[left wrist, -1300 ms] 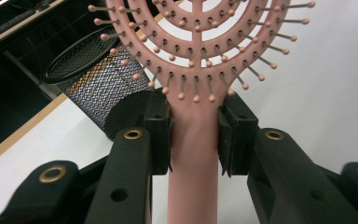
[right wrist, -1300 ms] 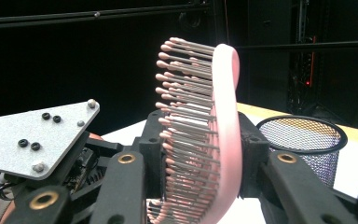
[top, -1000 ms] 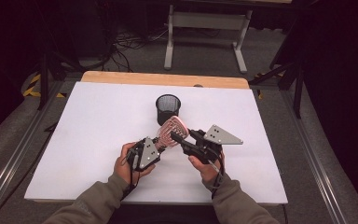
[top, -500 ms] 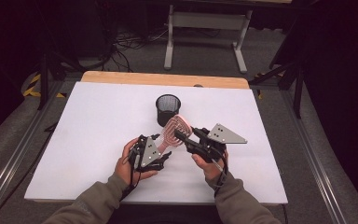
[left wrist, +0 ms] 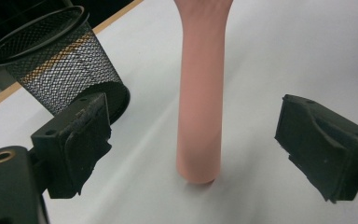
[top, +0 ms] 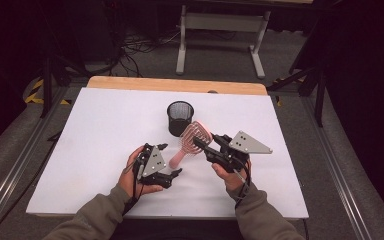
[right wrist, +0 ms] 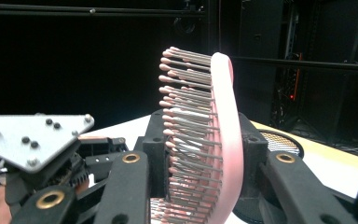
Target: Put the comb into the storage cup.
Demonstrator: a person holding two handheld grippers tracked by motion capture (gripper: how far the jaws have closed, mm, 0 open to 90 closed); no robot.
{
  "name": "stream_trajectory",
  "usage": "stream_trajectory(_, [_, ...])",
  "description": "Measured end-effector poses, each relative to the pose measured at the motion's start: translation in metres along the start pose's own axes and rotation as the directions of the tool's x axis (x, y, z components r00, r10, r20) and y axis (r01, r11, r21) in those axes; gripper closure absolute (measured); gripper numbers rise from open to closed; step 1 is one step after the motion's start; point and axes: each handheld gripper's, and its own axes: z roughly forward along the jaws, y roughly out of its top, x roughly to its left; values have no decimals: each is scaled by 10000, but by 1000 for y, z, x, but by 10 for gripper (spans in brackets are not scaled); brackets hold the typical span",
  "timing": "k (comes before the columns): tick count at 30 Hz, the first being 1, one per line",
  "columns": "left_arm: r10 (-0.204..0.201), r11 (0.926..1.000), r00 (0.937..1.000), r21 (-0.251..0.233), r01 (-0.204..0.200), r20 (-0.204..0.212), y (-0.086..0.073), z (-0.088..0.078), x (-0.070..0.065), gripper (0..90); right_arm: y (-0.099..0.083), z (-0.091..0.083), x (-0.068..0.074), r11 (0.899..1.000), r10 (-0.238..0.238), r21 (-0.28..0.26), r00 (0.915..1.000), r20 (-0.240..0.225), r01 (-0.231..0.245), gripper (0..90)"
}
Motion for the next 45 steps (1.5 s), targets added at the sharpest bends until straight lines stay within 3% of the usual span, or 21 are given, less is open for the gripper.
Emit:
stream_trajectory(3, [-172,9997,9996,-173,176,223,-1,-3,3,105,1,-1,0,10000,-92,36,10000,14,92,643])
stream_trajectory(8, [-1,9999,9977,-165,13,684,-3,-7,9,96,1,-3,-4,9998,-168,73,9998,87,167,644])
stream_trajectory(11, [88,9998,9974,-196,-74,721,-3,-8,11,88,1,-5,-6,9998,-170,48,9997,180,169,644])
stream_trajectory(29, [181,9996,9984,-219,-169,545,-13,-32,28,84,4,-13,-11,9981,-600,146,9969,507,593,644])
stream_trajectory(33, [-122,9997,9983,-183,132,570,-22,-42,35,77,5,-15,-12,9984,-561,124,9969,554,555,644])
stream_trajectory(45, [-216,9993,9995,-311,223,243,-35,-63,43,71,8,-20,-17,9974,-699,208,9951,694,687,643])
